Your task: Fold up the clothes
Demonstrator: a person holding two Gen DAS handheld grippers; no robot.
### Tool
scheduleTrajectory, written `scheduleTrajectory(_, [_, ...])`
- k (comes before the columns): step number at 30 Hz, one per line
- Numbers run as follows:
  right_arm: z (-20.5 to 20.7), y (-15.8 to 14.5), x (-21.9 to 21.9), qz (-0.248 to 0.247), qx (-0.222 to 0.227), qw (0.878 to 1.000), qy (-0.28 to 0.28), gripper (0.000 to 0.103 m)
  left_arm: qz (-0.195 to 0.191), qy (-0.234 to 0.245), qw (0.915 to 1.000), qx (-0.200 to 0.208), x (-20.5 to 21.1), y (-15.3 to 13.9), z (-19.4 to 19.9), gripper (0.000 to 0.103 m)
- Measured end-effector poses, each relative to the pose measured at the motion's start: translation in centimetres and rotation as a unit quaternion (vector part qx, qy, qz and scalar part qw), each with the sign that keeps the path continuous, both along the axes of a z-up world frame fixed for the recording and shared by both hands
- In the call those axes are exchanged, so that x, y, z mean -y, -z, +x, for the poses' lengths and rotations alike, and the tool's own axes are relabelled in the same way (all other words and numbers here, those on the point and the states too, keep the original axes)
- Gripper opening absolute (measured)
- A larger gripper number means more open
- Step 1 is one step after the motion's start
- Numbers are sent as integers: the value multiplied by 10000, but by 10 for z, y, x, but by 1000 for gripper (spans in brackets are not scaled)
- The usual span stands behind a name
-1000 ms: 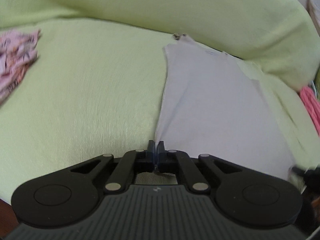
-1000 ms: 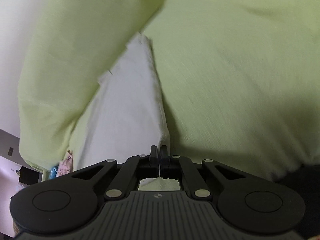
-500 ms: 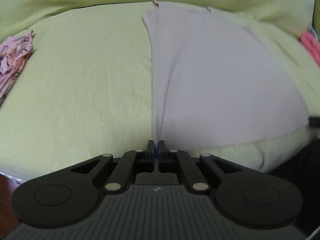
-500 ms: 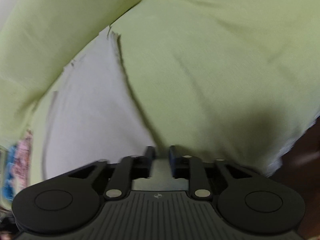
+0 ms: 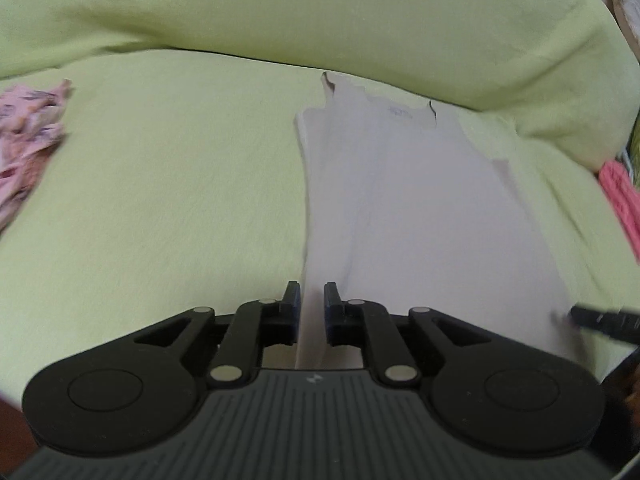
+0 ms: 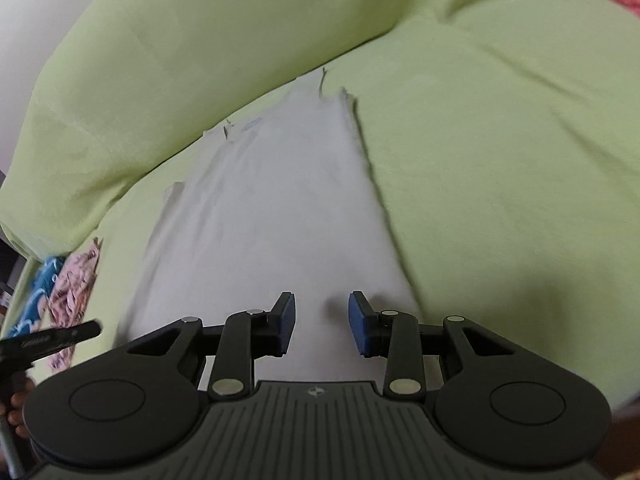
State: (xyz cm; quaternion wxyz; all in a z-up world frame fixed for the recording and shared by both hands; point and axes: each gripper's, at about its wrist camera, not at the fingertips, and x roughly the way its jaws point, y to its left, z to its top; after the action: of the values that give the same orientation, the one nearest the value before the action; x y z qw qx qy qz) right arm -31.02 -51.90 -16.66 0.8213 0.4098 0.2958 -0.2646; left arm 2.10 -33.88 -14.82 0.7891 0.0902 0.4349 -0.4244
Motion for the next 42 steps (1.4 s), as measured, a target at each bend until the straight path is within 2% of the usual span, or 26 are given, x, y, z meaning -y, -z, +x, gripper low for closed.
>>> scheduleTrajectory(2, [16,3,16,9,53,10000,40,35,-89,-38,9998,-167,25,2,31,26])
scheduleTrajectory(4, [36,7,35,-44,80,9999,101,35,-209,-72,9991,-362,51,4,62,27])
scheduleTrajectory(6, [56,11,54,-93,115,9998,163,35,-263,-150,9984,-471,77,10,92,33])
scheduleTrajectory(9, [75,17,79,-126,255,9993,259,35,-243,-255,9972,-660,109,28,132,34])
scheduleTrajectory(11, [82,21,93,-171,310,9990,285,35,-384,-204,9948,-924,122,42,151,35])
scheduleTrajectory(13, [89,25,109,-222,364,9987,277,35,-554,-173,9946,-858,129,44,160,34])
scheduleTrajectory(14, [92,26,116,-269,394,9985,263,35,-601,-126,9948,-811,130,44,162,27])
scheduleTrajectory(15, [97,26,123,-349,429,9982,211,35,-642,-73,9950,-764,131,44,163,1])
scheduleTrajectory(16, [101,27,130,-434,460,9979,152,35,-682,-20,9951,-717,132,44,165,3])
scheduleTrajectory(19, [123,27,144,-764,461,9959,-167,28,-499,177,9986,-60,131,44,158,3])
scheduleTrajectory(21, [136,29,151,-946,446,9938,-375,14,-358,266,9986,284,128,47,153,6])
scheduleTrajectory(22, [138,34,157,-910,397,9945,-347,12,-320,346,9978,477,127,48,149,6])
scheduleTrajectory(23, [141,40,162,-875,348,9950,-319,0,-226,433,9963,712,129,49,143,7])
scheduleTrajectory(26, [141,48,178,-620,349,9973,-168,0,148,593,9885,1385,134,45,127,15])
scheduleTrajectory(27, [137,44,178,-687,336,9970,-135,6,192,552,9868,1508,133,40,126,16])
scheduleTrajectory(28, [135,37,174,-904,296,9954,-129,12,43,431,9886,1441,127,34,127,16])
scheduleTrajectory(30, [130,27,165,-1118,375,9927,-261,13,-311,168,9915,1250,114,19,129,13])
scheduleTrajectory(33, [127,21,148,-1128,576,9892,-733,13,-798,543,9934,623,106,9,119,13])
scheduleTrajectory(35, [133,29,137,-1140,440,9860,-1131,12,-719,1034,9904,565,112,14,97,14])
scheduleTrajectory(37, [136,40,134,-1252,185,9841,-1250,8,-384,1302,9881,721,120,28,82,16])
scheduleTrajectory(38, [136,44,136,-1290,80,9843,-1199,0,-145,1260,9884,832,123,37,81,16])
scheduleTrajectory(40, [130,45,153,-1103,135,9902,-843,0,-158,1028,9922,690,119,44,96,12])
scheduleTrajectory(42, [131,35,164,-1341,106,9886,-682,11,-306,814,9946,564,119,33,108,6])
